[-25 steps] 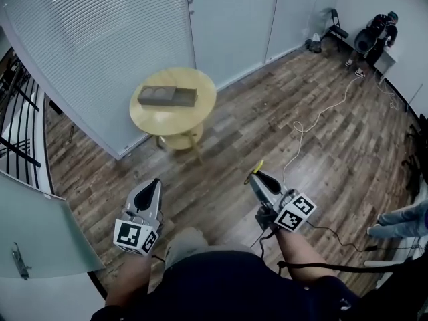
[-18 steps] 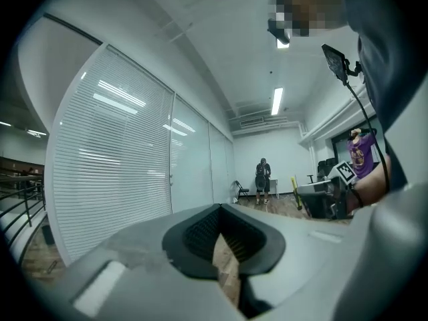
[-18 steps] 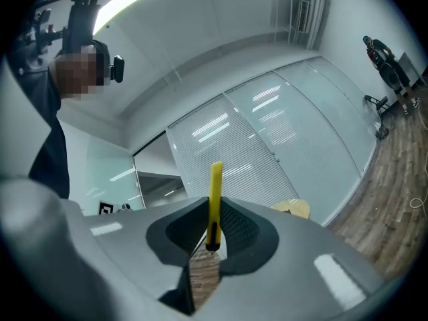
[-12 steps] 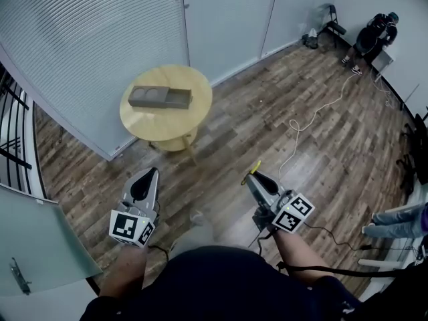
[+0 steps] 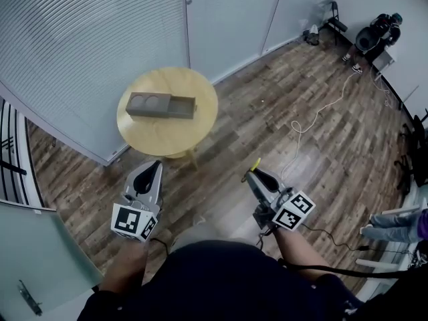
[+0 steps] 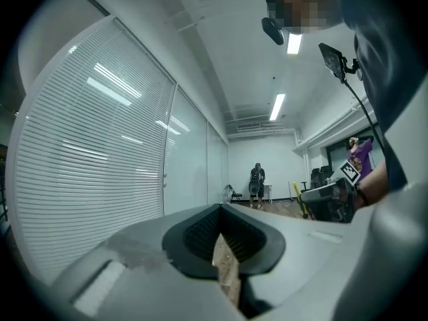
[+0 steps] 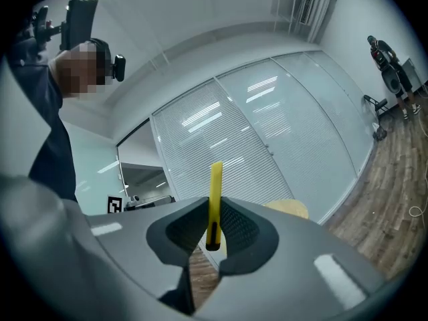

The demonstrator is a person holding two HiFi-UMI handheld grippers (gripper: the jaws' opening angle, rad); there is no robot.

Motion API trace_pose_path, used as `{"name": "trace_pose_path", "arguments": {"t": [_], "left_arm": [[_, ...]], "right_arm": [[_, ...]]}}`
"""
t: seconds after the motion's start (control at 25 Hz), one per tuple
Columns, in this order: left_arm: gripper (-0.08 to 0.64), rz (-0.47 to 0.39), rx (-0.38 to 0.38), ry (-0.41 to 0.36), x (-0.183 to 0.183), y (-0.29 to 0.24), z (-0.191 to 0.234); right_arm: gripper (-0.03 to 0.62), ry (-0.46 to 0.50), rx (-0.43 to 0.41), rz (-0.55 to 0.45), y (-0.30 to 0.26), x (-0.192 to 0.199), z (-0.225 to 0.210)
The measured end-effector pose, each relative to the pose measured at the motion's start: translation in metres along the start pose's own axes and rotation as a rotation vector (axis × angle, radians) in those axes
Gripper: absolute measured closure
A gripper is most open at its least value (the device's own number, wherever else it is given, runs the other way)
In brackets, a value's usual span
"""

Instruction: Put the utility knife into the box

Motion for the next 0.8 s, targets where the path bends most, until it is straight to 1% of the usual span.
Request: {"name": "trace_pose_path", "arguments": {"t": [0.12, 0.28, 0.48, 0.64, 0.72, 0.8], "left_arm": [[0.558, 0.001, 0.005, -0.006, 0.003, -0.023, 0.033], [0.558, -0.003, 0.000, 0.027, 0.014, -0.049, 0.075], [0.558, -0.011, -0.003, 0.036, 0.014, -0.074, 0.094], [0.558, 0.009, 0.012, 0.049, 0.018, -0.095, 0.112], [0.558, 0.012, -0.013, 0.052, 0.018, -0.105, 0.120], [0.558, 0.011, -0.055, 0.059, 0.015, -0.117, 0.128]], "right_arm": [[0.532, 0.011, -0.015, 0.001, -0.041, -0.001, -0.010], [0.532, 0.016, -0.024, 0.002, -0.085, -0.004, -0.022], [0.532, 0.022, -0.037, 0.024, -0.108, -0.015, -0.043], [0.532, 0.026, -0.067, 0.043, -0.141, -0.023, -0.069], [0.532, 0.016, -0.097, 0.060, -0.160, -0.025, -0.084], [0.532, 0.007, -0.131, 0.082, -0.182, -0.028, -0.103]]}}
Point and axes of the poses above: the fingertips, and each gripper's own axes: y backward along the fingers, z to its left, x out of its underside, the point moved 8 cm from there along y, backward along the fingers, and after that the axes turned 7 degrees about -x, right-handed, at the moved point
